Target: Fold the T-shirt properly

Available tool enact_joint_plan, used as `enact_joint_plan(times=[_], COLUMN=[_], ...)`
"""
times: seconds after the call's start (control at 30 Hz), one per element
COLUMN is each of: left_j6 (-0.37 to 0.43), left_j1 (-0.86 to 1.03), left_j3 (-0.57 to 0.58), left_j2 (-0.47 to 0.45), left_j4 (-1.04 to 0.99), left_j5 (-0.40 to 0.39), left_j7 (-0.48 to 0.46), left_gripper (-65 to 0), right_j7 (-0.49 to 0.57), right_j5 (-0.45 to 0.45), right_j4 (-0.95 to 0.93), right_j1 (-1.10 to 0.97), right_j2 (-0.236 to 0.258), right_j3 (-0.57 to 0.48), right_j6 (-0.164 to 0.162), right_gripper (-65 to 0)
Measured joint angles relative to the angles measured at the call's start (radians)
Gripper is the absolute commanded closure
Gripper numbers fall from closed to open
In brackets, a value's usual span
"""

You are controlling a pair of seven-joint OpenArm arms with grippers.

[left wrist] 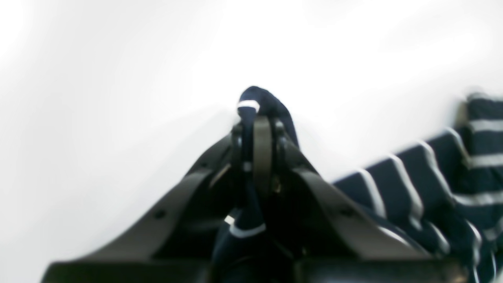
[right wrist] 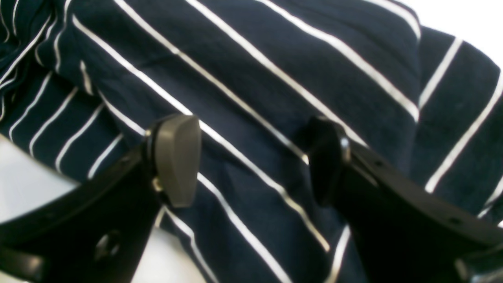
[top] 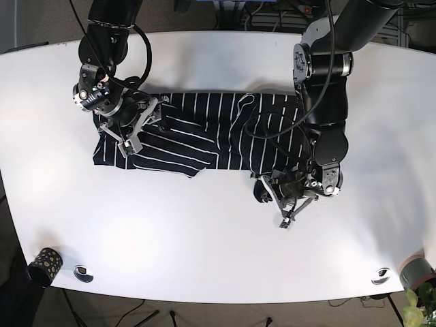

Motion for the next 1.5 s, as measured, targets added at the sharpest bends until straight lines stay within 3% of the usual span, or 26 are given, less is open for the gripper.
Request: enact_joint_plan(times=[0.17,0.33,0.47,0.7,0.9,0.97,1.1,1.23,1.37,1.5], left_j6=[-0.119,-0.119,-0.118,-0.119,-0.119,-0.119,-0.119,-0.12,-0.119,-0.123], left_j1=[0.009,0.016,0.026,0.084,0.118,0.131,0.135,0.13,0.133,0.135], left_j3=[0.0,0.002,0.092,0.313,0.332,0.332,0.333,0.334,0.333,0.337], left_j2=[0.027,0.059,0.063,0.069,0.069,0.064,0.066,0.066,0.065,0.034], left_j4=[0.045,0.112,0.128,0.131,0.186,0.232,0.314,0.389,0.478,0.576], left_j5=[-0.008,-0.008,-0.007,-0.012,-0.104,-0.148,-0.206,-0.272,-0.377,-0.529], left_j7=[0.062,0.15,0.211,0.216,0.225,0.227,0.249,0.343,0.422,0.501], left_gripper=[0.0,0.0,0.0,0.0,-0.8,-4.9,-25.0,-40.8,-41.0,-40.0], right_j7=[0.0,0.0,0.0,0.0,0.0,0.0,0.001,0.0,0.0,0.0], right_j5=[-0.001,0.0,0.0,-0.002,-0.001,-0.001,0.002,0.0,0.0,-0.002], right_j4=[0.0,0.0,0.0,0.0,0.0,0.0,0.0,0.0,0.0,0.0], right_j1=[0.0,0.0,0.0,0.01,0.012,0.01,0.011,0.011,0.011,0.011], right_j2=[0.0,0.001,0.0,0.0,0.0,0.0,0.0,0.0,0.0,0.0], right_j3=[0.0,0.0,0.0,0.0,0.0,0.0,0.0,0.0,-0.001,0.0], right_j6=[0.0,0.0,0.0,0.0,0.0,0.0,0.0,0.0,0.0,0.0], right_gripper=[-40.0,-40.0,-40.0,-40.0,-40.0,-40.0,-40.0,-40.0,-40.0,-40.0])
